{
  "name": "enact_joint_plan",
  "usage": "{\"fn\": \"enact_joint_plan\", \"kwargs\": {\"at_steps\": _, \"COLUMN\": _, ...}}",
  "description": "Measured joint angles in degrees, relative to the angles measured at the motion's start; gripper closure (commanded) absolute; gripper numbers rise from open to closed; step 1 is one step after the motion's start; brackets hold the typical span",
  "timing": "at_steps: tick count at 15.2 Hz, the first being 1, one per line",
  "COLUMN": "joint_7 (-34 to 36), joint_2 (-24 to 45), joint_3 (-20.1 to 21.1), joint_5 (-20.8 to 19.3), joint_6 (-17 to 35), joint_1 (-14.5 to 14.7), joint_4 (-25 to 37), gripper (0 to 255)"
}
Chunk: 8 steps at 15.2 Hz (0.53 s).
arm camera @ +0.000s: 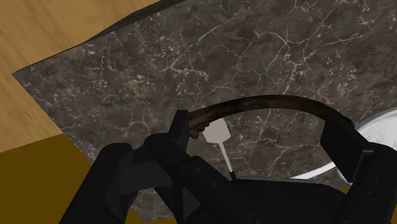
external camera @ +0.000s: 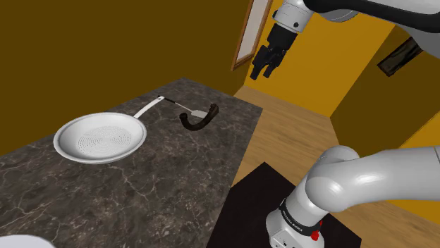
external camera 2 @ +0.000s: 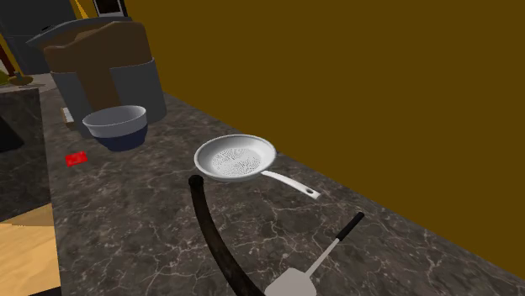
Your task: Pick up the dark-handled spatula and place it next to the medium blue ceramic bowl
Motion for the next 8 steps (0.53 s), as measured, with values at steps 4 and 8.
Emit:
{"fn": "enact_joint_plan", "kwargs": {"at_steps": 4, "joint_7": -1.26, "joint_2": 3.5, "joint_3": -0.49, "joint_5": -0.14, "joint_6": 3.29, "joint_1": 0.45, "joint_4": -0.11, "gripper": 0}}
{"fn": "enact_joint_plan", "kwargs": {"at_steps": 8, "joint_7": -3.2, "joint_2": 11.13, "joint_3": -0.98, "joint_5": 0.01, "joint_6": 9.0, "joint_1": 1.47, "joint_4": 1.29, "gripper": 0}}
